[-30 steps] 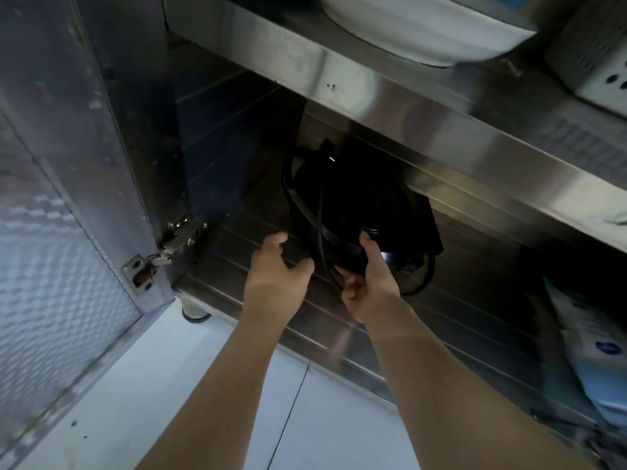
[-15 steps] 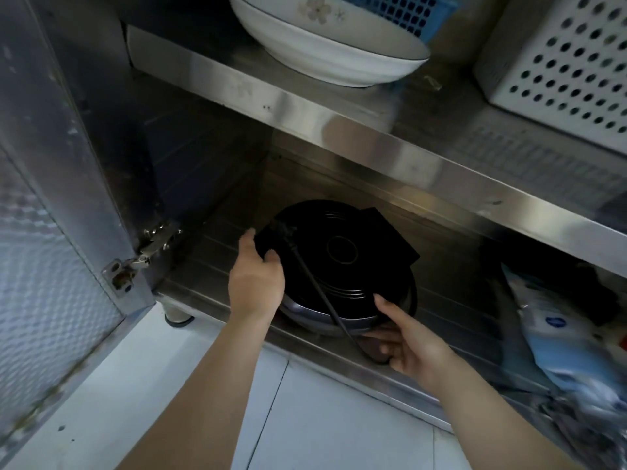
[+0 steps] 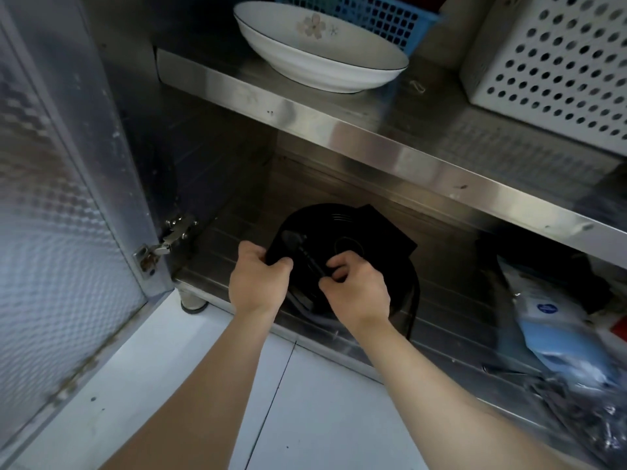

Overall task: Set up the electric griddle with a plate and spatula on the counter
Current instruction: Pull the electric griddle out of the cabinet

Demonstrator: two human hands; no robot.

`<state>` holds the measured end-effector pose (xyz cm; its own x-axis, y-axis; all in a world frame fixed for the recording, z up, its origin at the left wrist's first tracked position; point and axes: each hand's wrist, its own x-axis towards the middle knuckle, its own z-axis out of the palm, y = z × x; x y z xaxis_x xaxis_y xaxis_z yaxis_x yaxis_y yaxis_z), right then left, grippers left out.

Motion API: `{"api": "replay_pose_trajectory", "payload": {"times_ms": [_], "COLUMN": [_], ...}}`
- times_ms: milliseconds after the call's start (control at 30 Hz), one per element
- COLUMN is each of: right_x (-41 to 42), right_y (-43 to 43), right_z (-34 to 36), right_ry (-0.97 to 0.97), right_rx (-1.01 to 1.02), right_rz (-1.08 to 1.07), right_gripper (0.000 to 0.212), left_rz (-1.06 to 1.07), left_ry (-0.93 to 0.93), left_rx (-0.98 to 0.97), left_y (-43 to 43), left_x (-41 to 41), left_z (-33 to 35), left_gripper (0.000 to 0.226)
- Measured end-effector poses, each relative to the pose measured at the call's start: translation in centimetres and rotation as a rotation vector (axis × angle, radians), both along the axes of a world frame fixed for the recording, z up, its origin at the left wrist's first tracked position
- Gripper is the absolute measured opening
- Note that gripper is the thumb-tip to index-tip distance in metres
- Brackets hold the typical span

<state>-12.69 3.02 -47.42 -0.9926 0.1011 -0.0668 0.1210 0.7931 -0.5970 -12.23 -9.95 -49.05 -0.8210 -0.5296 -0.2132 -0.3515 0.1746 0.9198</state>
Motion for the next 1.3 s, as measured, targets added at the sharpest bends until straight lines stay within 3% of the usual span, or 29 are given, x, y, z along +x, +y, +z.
{"api": "replay_pose_trajectory", "payload": {"times_ms": [300, 567, 733, 767, 933, 1067, 1300], "right_x": [1.6, 0.7, 0.7, 0.7, 1.1, 0.9, -1.1], "right_y": [1.4, 7.1, 10.6, 10.9, 10.7, 10.6, 12.1], "right_z": [0.2, 0.4, -0.2, -0.4, -1.4, -2.4, -3.6], "right_ry": [-0.083, 0.126, 0.115, 0.111, 0.066, -0.022, -0.327], "right_rx": [-0.09, -0.122, -0.088, -0.08, -0.134, -0.237, -0.646], "right_rz": [-0.047, -0.521, -0.594, -0.585, -0.587, -0.585, -0.63], "right_gripper": [0.006, 0.007, 0.023, 0.029, 0.032, 0.067, 0.096], "left_rz": [-0.073, -0.596, -0.376, -0.346, -0.322, -0.263, -0.295], "left_ry": [-0.026, -0.166, 0.022, 0.048, -0.118, -0.107, -0.15], "left_rx": [-0.182, 0.012, -0.275, -0.257, 0.167, 0.416, 0.424], "left_y": [-0.3, 1.7, 1.9, 1.9, 2.7, 2.7, 2.8], "left_x": [1.1, 1.9, 1.0, 0.7, -0.7, -1.6, -4.8], "left_z": [0.2, 1.4, 1.2, 1.1, -1.0, -2.8, -3.3], "left_gripper": [0.026, 0.039, 0.026, 0.024, 0.081, 0.076, 0.068]}}
